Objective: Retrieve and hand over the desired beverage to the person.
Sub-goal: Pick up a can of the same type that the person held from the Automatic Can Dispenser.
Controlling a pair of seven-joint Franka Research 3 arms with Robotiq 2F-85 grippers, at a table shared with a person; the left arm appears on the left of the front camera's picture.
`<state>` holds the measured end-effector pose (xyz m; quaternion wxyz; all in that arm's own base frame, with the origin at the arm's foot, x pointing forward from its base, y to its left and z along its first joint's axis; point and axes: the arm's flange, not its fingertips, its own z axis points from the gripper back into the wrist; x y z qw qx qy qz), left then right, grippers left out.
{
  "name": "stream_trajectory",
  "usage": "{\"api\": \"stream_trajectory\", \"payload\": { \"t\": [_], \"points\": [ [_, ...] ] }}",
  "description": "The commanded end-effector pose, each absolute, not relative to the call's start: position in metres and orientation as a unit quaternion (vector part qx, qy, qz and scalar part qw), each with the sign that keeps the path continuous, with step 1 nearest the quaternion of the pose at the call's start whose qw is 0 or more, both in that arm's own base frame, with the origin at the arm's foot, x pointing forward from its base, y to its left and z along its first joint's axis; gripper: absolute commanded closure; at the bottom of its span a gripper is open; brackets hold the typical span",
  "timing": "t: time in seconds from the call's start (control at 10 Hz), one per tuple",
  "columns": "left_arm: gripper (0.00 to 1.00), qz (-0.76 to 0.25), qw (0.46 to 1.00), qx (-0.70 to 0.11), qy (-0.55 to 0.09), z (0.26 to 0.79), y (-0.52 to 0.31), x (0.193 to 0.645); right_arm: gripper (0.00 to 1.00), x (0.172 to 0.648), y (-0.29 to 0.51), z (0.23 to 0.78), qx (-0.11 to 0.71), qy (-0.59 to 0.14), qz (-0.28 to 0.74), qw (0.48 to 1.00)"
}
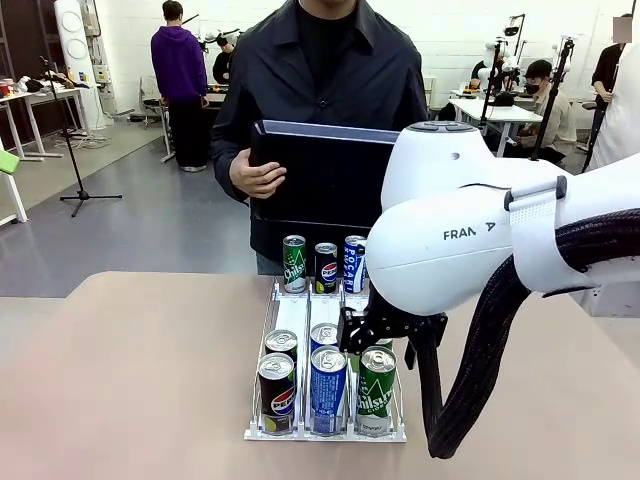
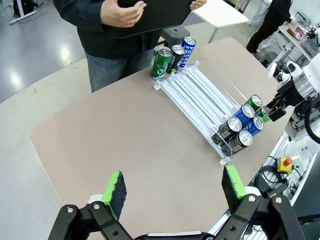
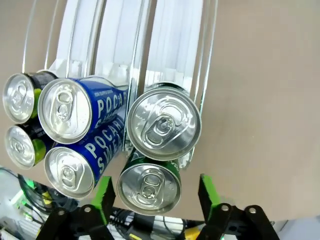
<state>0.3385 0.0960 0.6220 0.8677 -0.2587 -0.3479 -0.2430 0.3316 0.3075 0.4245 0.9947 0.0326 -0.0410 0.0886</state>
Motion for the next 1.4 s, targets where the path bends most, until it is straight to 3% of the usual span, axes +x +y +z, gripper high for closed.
{"api": "stream_trajectory", "payload": {
  "t": [0.0, 0.7, 0.8, 1.0, 1.3],
  "points": [
    [0.00, -0.251, 0.861, -0.265, -0.353, 0.622, 0.098, 0.339, 0.98, 0.328, 0.303, 0.418, 0.056, -0.032, 0.102, 0.993],
    [0.00, -0.251, 0.861, -0.265, -0.353, 0.622, 0.098, 0.339, 1.00, 0.326, 0.304, 0.416, 0.055, -0.019, 0.116, 0.992],
    [0.00, -0.251, 0.861, -0.265, -0.353, 0.622, 0.098, 0.339, 0.91, 0.325, 0.306, 0.423, 0.051, -0.003, 0.104, 0.993],
    [0.00, -0.251, 0.861, -0.265, -0.353, 0.622, 0.098, 0.339, 0.91, 0.319, 0.310, 0.454, 0.049, -0.018, 0.114, 0.992],
    [0.00, -0.251, 0.861, -0.265, -0.353, 0.622, 0.098, 0.339, 0.91, 0.311, 0.314, 0.545, 0.040, -0.058, 0.107, 0.992]
  ]
}}
